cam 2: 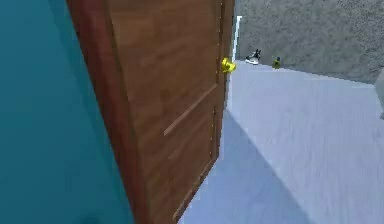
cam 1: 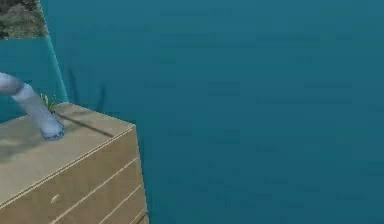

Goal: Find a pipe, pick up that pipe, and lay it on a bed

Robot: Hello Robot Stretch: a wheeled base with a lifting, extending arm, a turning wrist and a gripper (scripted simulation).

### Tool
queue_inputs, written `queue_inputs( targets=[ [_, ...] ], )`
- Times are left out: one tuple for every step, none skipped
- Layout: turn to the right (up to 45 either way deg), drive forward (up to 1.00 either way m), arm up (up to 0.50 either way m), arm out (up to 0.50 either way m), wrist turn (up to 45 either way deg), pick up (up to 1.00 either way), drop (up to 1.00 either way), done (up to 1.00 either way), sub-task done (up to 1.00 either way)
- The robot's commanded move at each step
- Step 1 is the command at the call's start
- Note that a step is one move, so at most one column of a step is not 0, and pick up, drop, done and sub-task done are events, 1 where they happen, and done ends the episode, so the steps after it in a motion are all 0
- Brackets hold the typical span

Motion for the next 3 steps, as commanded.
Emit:
queue_inputs(
  targets=[
    [-45.0,0.0,0.0,0.0,0.0,0.0,0.0,0.0,0.0],
    [-12.0,0.0,0.0,0.0,0.0,0.0,0.0,0.0,0.0],
    [-3.0,0.0,0.0,0.0,0.0,0.0,0.0,0.0,0.0]
  ],
)
